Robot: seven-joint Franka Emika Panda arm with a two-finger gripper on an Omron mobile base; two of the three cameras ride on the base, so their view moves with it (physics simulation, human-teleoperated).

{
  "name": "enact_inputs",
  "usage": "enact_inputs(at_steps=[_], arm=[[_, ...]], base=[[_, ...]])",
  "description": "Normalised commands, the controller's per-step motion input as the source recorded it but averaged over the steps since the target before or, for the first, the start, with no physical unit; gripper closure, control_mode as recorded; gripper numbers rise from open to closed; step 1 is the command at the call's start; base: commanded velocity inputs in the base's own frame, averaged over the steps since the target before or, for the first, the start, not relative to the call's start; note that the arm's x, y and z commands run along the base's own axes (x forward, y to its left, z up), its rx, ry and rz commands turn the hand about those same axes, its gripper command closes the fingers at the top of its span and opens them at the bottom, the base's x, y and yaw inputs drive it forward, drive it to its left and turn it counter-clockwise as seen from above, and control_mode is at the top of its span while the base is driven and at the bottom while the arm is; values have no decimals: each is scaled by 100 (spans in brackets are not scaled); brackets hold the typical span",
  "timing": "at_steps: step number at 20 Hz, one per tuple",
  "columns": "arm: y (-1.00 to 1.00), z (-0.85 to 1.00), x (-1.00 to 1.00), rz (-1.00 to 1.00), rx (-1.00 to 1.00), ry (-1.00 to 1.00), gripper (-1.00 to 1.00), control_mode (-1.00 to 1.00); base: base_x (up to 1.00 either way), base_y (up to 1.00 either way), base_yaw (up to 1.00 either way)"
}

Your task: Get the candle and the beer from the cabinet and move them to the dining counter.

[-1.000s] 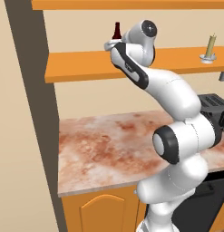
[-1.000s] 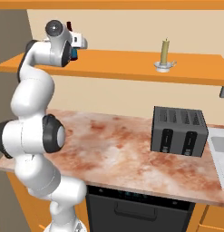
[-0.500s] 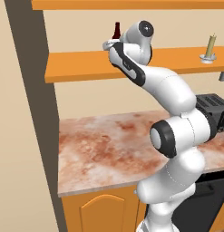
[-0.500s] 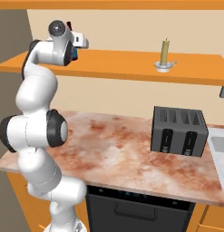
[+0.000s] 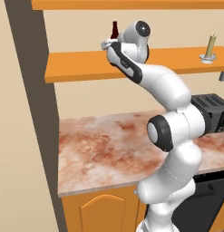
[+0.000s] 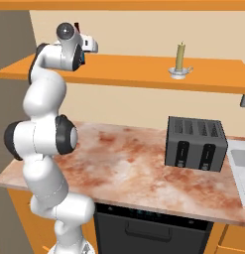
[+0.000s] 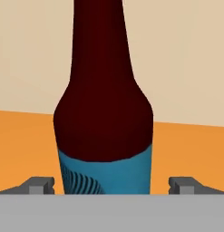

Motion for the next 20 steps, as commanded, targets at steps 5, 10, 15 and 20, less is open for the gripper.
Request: enact_inputs(at_steps=[5, 10, 15, 20], arm=[[7, -6, 7, 0, 0, 0, 100, -100], [0, -1, -6, 0, 0, -3, 100, -100], [0, 0, -37, 0, 0, -8, 100, -100], [1, -2, -59, 0, 0, -9, 100, -100]], base=[[0, 0, 0], [0, 0, 0], [0, 0, 0], [0, 0, 0]])
